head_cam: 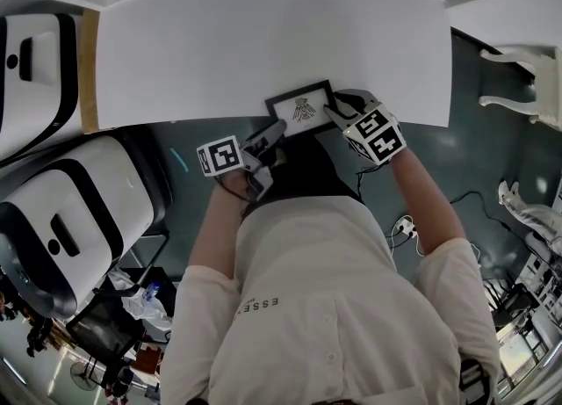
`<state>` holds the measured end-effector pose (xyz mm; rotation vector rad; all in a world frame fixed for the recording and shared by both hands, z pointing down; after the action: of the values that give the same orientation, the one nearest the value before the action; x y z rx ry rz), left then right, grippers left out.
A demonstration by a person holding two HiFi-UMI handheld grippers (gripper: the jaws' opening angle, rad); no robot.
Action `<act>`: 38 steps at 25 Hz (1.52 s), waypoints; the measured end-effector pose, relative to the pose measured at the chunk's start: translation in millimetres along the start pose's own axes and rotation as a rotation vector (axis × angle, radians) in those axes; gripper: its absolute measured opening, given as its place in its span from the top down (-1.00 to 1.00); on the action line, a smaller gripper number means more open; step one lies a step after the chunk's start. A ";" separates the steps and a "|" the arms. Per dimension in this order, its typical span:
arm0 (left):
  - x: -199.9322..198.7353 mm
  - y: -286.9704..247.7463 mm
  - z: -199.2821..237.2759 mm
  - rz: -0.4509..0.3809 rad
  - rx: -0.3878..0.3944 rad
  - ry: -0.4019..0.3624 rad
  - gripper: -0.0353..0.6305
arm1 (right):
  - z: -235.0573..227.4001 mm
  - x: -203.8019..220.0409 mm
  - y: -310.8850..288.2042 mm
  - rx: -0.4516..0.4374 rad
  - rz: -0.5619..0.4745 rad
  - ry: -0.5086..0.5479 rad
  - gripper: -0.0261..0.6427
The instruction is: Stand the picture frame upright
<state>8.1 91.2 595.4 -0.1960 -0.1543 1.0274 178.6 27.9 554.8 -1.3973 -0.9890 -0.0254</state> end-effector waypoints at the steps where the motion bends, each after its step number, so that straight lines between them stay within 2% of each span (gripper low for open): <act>1: 0.8 0.4 -2.2 -0.004 0.019 0.012 0.66 | -0.8 0.1 0.1 -0.008 0.001 -0.005 0.48; 3: 2.4 1.1 -9.9 -0.023 0.066 0.053 0.67 | -3.0 0.4 0.4 -0.028 -0.002 -0.029 0.48; 5: 1.3 1.8 -16.2 -0.036 0.088 0.062 0.67 | -5.8 0.7 1.0 -0.055 -0.008 -0.067 0.48; 7: -1.7 1.7 -19.7 -0.031 0.086 0.032 0.67 | -8.0 0.8 1.9 -0.079 -0.014 -0.090 0.48; 10: -9.1 1.2 -23.7 -0.001 0.067 -0.073 0.68 | -9.5 1.6 3.7 -0.119 -0.029 -0.102 0.48; 12: -11.2 1.4 -28.3 0.011 0.059 -0.096 0.68 | -10.9 1.3 7.3 -0.155 -0.048 -0.129 0.47; 16: -13.5 0.8 -39.8 -0.002 0.094 -0.053 0.68 | -19.1 0.6 17.2 -0.237 -0.113 -0.245 0.39; 19: -18.2 -5.9 -51.3 0.007 0.132 -0.079 0.68 | -28.2 0.6 26.1 -0.317 -0.184 -0.362 0.37; 22: -23.1 -12.3 -61.8 0.023 0.157 -0.104 0.68 | -34.7 -1.8 36.4 -0.436 -0.251 -0.482 0.38; 24: -27.6 -14.0 -68.4 0.025 0.165 -0.128 0.68 | -38.5 -5.8 42.2 -0.496 -0.287 -0.529 0.38; 29: -38.9 -17.8 -81.2 0.023 0.156 -0.173 0.68 | -50.3 -16.7 52.3 -0.580 -0.324 -0.544 0.39; 31: -43.9 -20.3 -88.0 0.019 0.154 -0.191 0.68 | -59.0 -21.7 55.5 -0.599 -0.336 -0.558 0.56; 34: -55.1 -21.7 -99.8 0.007 0.146 -0.263 0.68 | -69.6 -32.7 57.2 -0.647 -0.360 -0.580 0.60; 38: -65.9 -21.2 -119.5 0.006 0.157 -0.309 0.68 | -75.9 -51.5 67.5 -0.722 -0.429 -0.567 0.63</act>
<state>18.3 13.2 481.9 0.1062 -0.3513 1.0671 226.4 -44.9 481.4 -1.8588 -1.8677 -0.3508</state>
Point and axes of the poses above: the fingertips, and each gripper's own axes: y backward along the fingers, z to its left, x out of its underside, the point moved 5 cm from there along y, backward along the fingers, and after that the axes turned 1 degree about y, right-handed, at the moved point
